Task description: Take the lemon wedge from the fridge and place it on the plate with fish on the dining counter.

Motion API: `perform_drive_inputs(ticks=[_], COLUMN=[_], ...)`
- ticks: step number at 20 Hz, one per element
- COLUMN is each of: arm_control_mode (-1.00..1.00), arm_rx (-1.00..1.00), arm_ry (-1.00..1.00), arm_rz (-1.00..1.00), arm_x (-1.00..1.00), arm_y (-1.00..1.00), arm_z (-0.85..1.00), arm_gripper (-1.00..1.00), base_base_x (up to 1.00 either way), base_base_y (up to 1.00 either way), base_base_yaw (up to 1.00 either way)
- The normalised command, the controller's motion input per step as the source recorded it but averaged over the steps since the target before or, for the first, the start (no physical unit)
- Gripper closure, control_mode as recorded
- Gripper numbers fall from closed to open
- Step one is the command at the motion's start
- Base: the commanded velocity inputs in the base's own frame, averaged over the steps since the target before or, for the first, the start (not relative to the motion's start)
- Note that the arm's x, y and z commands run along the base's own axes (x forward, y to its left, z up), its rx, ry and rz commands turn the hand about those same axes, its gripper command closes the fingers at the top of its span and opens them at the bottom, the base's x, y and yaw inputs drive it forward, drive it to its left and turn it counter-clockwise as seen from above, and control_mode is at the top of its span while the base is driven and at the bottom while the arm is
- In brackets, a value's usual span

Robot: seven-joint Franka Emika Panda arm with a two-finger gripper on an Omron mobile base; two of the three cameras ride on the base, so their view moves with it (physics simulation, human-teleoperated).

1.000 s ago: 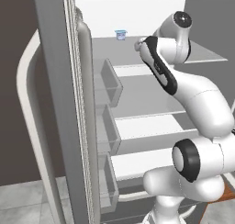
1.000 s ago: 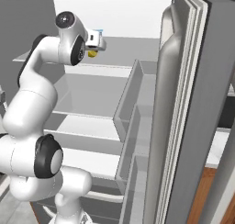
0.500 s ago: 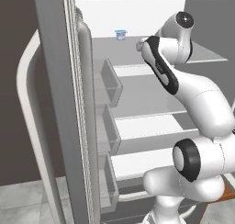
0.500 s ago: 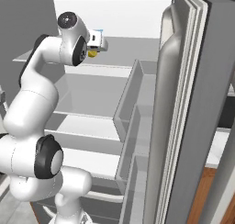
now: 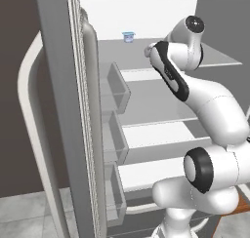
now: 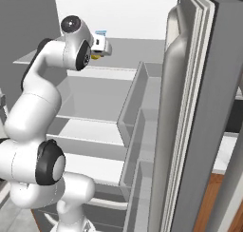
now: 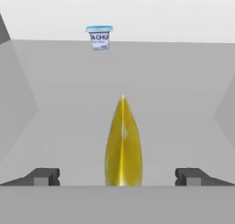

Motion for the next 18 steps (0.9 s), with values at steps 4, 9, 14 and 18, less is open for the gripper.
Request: perform_drive_inputs(ticks=[4,9,14,18], arm_control_mode=[-1.00,-1.00,-1.00,-1.00], arm_rx=[0.00,0.00,0.00,0.00], arm_ry=[0.00,0.00,0.02,0.04], arm_rz=[0.00,-0.01,0.00,0.00], arm_x=[0.20,0.36,0.14,-0.01], arm_y=[-0.03,-0.09,-0.01,0.00], arm_z=[-0.05,0.00,-0.02,-0.17], arm_gripper=[-1.00,-1.00,-1.00,-1.00], base_base_x=[0.00,0.00,0.00,0.00], base_base_y=[0.00,0.00,0.00,0.00], base_base_yaw=[0.00,0.00,0.00,0.00])
